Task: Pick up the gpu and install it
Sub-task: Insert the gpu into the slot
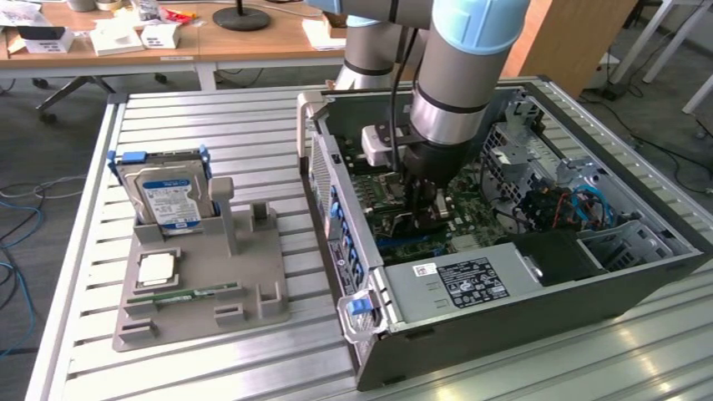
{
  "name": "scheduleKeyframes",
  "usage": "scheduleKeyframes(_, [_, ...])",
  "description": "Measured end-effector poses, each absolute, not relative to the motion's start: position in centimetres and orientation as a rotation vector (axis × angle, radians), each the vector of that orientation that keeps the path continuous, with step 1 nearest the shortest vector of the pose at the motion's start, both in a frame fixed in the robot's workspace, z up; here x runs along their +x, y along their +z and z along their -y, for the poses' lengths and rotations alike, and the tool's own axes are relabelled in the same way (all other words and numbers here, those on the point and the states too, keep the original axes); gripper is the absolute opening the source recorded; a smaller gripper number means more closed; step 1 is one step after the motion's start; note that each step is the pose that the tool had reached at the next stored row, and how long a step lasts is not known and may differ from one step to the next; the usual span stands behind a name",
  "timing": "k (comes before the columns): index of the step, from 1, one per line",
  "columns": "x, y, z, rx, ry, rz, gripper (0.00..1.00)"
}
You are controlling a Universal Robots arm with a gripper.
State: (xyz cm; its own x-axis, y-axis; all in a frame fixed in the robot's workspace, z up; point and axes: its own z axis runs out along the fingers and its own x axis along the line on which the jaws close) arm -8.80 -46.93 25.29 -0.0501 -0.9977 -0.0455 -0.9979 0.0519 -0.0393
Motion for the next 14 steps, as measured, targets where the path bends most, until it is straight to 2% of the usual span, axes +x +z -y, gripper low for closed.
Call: scheduleKeyframes(14, [-8.8, 25.51, 47.04, -2.123, 0.004, -2.234, 0.4])
